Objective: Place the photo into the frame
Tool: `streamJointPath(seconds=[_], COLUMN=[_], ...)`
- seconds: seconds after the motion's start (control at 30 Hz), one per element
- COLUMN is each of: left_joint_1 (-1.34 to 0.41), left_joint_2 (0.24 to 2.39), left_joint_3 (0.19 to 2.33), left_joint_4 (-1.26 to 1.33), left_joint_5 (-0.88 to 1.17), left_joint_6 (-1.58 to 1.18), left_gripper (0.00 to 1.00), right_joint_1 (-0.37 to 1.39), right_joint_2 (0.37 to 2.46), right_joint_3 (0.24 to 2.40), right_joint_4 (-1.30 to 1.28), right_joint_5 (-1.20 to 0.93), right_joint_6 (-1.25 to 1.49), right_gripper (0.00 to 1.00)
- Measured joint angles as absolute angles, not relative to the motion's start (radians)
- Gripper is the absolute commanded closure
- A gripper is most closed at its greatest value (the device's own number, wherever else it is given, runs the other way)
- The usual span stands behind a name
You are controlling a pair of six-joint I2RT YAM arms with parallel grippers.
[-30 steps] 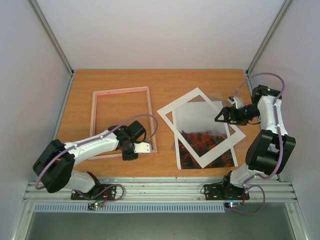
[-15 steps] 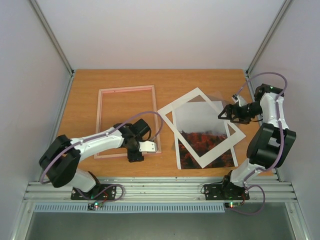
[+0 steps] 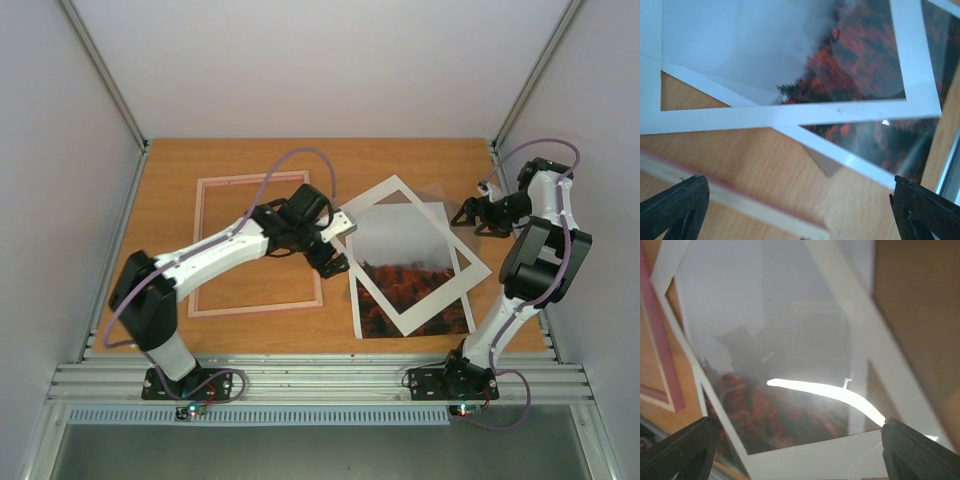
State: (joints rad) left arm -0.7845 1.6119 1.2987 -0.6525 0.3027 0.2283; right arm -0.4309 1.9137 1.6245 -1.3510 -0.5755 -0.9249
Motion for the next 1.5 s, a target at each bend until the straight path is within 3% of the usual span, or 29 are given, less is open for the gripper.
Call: streamJointPath(seconds=[0.2,0.6,1.17,1.5], left_joint_1=[-0.778,-0.706,-0.702,-0.701], left_joint_2=[1.858,2.097,2.254,2.273], left_joint_3=[1.466,1.547,1.689,1.705], left_joint_4=[-0.593,-0.518,-0.488,-0.461], left_joint_5=[0.303,0.353,0.4,0.417], left_joint_6=[-0.019,-0.337,-0.418,-0.419], left_gripper=[0.06,0.26,0.42,0.42], right_joint_1=[-0.486,-0.489,-0.489,-0.494], right_joint_2=[2.039,2.218,2.327,2.301], right_joint_3=[1.768,1.845,1.836,1.833], right_joint_4=[-1.351,-1.374,-1.449,-1.483], right_joint_5=[-0.547,-0.588,-0.665,-0.739], right_joint_6=[-0.909,-0.892,-0.852,-0.844], right_gripper=[0.13,0.19,0.33,0.27])
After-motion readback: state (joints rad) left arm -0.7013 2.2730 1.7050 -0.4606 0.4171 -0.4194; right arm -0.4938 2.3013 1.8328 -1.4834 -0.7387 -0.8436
